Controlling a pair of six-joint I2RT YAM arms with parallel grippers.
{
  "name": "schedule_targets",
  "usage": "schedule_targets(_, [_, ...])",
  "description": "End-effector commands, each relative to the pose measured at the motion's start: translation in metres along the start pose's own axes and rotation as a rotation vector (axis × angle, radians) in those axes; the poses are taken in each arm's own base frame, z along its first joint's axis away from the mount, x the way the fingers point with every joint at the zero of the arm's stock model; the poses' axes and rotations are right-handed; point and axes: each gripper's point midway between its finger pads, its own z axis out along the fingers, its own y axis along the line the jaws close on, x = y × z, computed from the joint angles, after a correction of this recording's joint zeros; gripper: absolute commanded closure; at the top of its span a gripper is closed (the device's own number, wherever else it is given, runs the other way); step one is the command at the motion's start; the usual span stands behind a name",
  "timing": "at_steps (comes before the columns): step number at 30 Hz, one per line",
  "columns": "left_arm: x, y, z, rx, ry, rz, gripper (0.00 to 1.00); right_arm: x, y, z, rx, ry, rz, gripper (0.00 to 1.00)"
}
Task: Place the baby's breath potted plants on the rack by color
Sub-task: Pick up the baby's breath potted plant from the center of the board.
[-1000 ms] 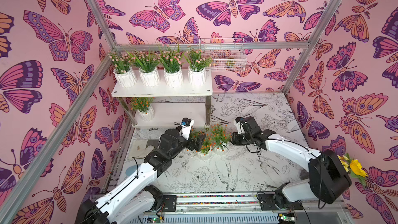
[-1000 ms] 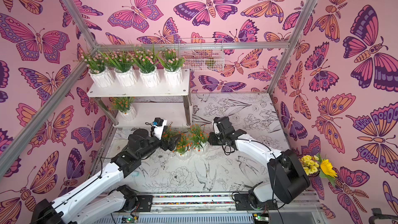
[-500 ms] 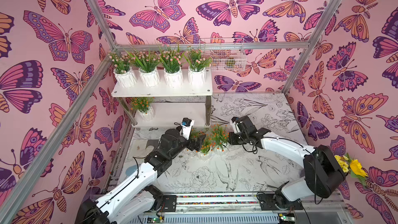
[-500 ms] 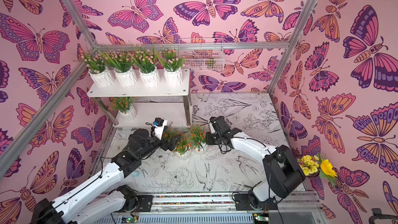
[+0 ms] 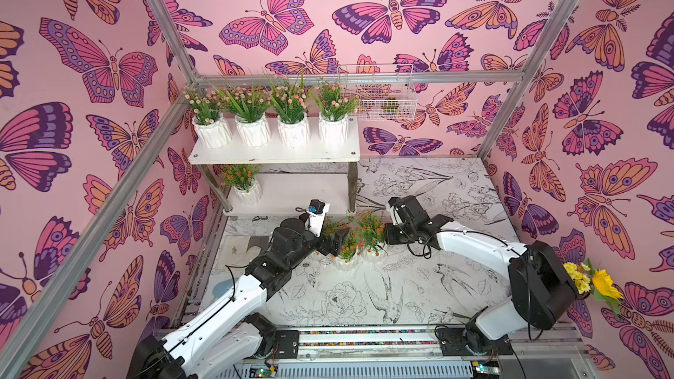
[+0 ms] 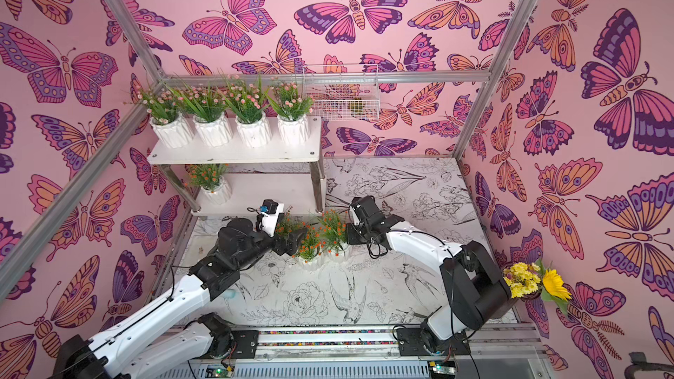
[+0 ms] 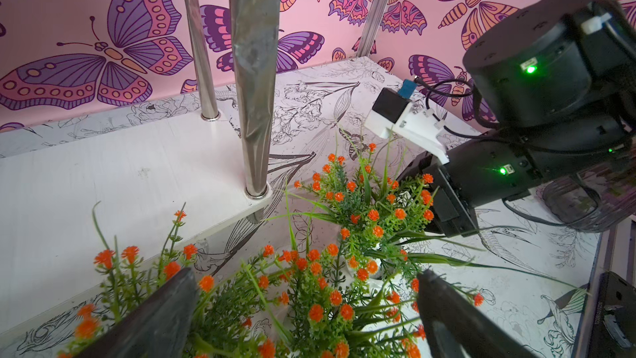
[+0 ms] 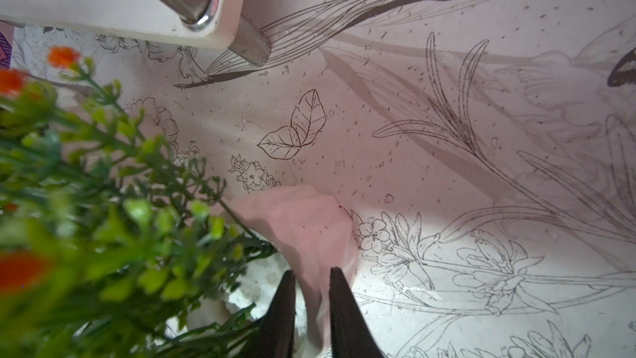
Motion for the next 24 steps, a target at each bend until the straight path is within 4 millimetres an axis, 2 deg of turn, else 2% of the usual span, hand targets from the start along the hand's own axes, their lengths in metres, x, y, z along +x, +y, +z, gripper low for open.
schedule_targets(1, [-0.002,0.003,-0.001,-0.02,-0.014,0.028,0.0,0.001,-0.003,0.002,0.041,0.017,-0.02,0.81])
schedule_targets(6, [-0.001,0.01,-0.001,-0.059,-0.013,0.024,0.0,0.0,-0.002,0.001,0.044,0.014,-0.027,0.82])
schedule_targets(8, [-0.001,0.009,0.001,-0.057,-0.008,0.013,0.0,0.006,-0.006,0.01,0.061,0.044,-0.026,0.82])
schedule_targets(19, [0.001,-0.007,0.011,0.034,0.057,-0.001,0.0,0.008,-0.012,0.009,0.094,0.054,-0.037,0.92])
schedule_targets(24, [0.002,-0.013,0.01,0.062,0.067,0.005,0.0,0.004,-0.016,0.0,0.126,0.043,-0.049,0.97])
